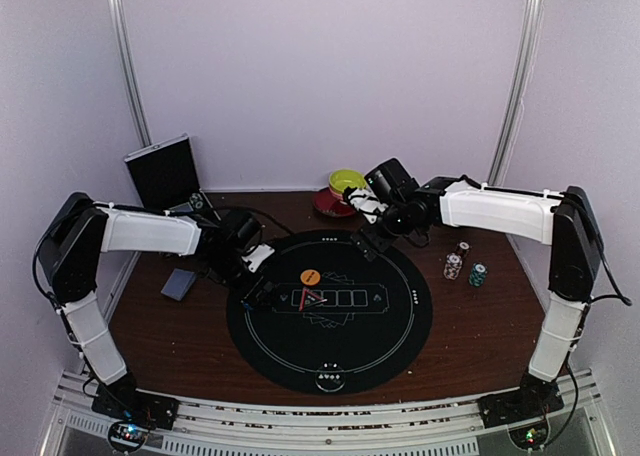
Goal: Distribute texas hold em gaming equipment
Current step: Move the small blind button to the small blind area.
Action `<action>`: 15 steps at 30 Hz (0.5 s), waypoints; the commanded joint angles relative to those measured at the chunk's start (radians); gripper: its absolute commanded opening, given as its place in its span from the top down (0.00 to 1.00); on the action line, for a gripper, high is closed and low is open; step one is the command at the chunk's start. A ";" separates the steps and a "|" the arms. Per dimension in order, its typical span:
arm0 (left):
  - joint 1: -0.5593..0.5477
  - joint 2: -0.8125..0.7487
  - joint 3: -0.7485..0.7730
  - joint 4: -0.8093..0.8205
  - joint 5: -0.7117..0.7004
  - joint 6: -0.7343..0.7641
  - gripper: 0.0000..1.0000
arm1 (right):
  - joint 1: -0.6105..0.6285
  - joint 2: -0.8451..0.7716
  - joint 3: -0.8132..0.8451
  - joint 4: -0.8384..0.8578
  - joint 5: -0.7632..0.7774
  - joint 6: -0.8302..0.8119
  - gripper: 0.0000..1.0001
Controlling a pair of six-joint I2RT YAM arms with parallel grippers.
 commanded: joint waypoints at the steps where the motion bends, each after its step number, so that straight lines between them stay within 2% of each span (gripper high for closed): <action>1: -0.021 -0.012 -0.017 0.002 -0.022 0.006 0.12 | 0.002 0.019 -0.012 0.021 0.034 -0.013 0.00; 6: -0.022 -0.013 -0.023 -0.004 -0.122 -0.009 0.13 | 0.003 0.026 -0.016 0.020 0.038 -0.015 0.00; 15: -0.022 0.026 -0.026 -0.008 -0.125 -0.014 0.19 | 0.004 0.036 -0.020 0.025 0.028 -0.017 0.00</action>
